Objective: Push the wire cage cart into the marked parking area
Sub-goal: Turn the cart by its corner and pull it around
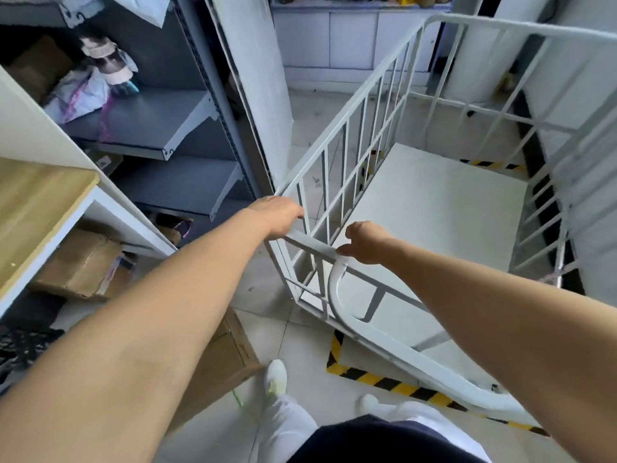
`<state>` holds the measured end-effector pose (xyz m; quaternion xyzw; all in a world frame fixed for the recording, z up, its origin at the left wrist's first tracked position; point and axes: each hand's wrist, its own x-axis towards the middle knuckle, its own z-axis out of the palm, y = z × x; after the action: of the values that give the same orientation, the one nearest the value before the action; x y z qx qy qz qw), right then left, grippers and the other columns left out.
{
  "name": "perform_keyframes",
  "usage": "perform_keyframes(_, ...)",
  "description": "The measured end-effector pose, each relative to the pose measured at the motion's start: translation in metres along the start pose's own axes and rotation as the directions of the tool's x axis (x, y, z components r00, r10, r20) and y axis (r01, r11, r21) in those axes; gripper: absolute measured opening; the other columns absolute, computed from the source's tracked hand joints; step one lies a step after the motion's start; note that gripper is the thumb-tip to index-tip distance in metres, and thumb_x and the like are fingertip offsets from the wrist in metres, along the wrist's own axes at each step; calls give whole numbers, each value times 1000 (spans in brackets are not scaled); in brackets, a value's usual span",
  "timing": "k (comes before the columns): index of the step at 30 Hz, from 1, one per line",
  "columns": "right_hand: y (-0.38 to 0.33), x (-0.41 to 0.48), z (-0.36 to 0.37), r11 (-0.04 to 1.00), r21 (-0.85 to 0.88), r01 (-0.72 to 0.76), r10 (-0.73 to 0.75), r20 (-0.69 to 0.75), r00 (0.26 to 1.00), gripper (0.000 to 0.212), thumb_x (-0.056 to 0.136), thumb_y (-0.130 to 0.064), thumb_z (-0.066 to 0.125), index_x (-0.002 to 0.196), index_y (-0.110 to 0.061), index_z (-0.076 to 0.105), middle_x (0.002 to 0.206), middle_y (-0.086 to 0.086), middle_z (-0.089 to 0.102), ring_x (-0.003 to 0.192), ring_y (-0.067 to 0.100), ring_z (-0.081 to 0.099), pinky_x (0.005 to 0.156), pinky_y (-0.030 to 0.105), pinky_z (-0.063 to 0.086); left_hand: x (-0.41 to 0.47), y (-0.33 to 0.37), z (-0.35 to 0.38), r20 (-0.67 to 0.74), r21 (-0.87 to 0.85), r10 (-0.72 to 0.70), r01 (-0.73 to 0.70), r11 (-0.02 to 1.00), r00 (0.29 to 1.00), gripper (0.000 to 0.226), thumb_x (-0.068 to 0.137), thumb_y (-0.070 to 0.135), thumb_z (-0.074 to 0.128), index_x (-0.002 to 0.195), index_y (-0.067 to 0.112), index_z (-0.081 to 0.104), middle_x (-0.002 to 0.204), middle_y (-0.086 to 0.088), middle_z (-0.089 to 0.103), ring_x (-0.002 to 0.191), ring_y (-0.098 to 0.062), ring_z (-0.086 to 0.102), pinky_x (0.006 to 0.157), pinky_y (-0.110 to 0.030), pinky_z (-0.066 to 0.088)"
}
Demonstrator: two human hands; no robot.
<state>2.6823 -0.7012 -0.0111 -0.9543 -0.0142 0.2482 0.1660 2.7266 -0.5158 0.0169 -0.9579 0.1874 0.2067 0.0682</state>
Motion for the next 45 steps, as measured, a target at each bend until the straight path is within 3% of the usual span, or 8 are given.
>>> perform_keyframes(9,-67,41,19,978,92,-190,190,7,982,53,89,-40,60,130,-7,54,130,13,59,120,30,56,96,31,46,55,-77,-18,59,176,272,-278,944,961,48,91,-4,44,131,20,55,131,-10,59,117,-32,57,96,-39,48)
perform_keyframes(16,-81,52,35,969,54,-239,235,81,969,42,88,-35,64,120,-7,60,116,13,66,108,30,61,78,26,43,80,-95,6,104,201,326,-341,918,940,49,91,-2,46,135,19,53,137,-9,55,123,-33,54,100,-39,46)
perform_keyframes(20,-83,58,42,957,60,-283,277,96,956,30,90,-24,62,115,-6,62,70,2,54,81,25,54,68,25,35,95,-99,24,120,249,402,-420,873,908,52,92,-1,48,140,19,48,142,-4,48,131,-28,44,110,-37,36)
perform_keyframes(24,-88,63,53,948,-24,-317,318,48,947,30,88,-4,58,118,-7,57,113,13,64,105,31,61,74,28,41,108,-102,31,140,350,509,-523,777,849,60,89,-7,43,143,18,42,154,-1,32,145,-21,23,119,-37,18)
perform_keyframes(26,-94,69,55,934,-62,-351,354,39,934,37,85,4,53,119,-9,57,121,12,62,113,31,60,81,29,46,117,-106,31,161,382,531,-549,744,832,60,91,-7,39,145,18,38,158,-1,24,149,-20,12,122,-39,10)
perform_keyframes(31,-96,79,58,914,-77,-399,403,48,914,35,82,5,53,111,-13,61,116,9,64,99,28,61,73,26,42,140,-115,19,199,444,570,-592,673,797,55,94,-3,38,144,19,42,159,2,24,151,-15,5,123,-38,4)
perform_keyframes(38,-91,77,61,915,-45,-401,400,-29,916,33,85,4,45,109,-13,62,112,10,65,105,31,62,70,26,38,172,-108,6,312,519,528,-607,602,790,67,83,30,70,144,23,42,158,4,25,151,-19,2,123,-41,4)
perform_keyframes(45,-76,62,66,922,-6,-388,387,-70,920,33,81,5,45,104,-12,63,99,12,64,80,28,48,67,26,36,176,-89,9,387,536,523,-647,543,759,65,80,41,69,139,22,48,151,5,39,151,-20,5,122,-41,2)
